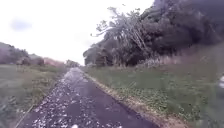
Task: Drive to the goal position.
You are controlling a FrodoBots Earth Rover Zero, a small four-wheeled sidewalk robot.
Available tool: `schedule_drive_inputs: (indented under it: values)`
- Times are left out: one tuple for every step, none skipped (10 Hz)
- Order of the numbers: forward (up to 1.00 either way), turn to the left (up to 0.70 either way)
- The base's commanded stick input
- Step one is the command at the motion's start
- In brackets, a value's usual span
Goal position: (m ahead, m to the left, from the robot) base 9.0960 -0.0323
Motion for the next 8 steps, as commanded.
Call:
schedule_drive_inputs:
  values:
    - [0.6,0.15]
    - [0.6,0.15]
    - [0.6,0.15]
    - [0.6,0.15]
    - [0.6,0.15]
    - [0.6,0.15]
    - [0.6,0.15]
    - [0.59,0.16]
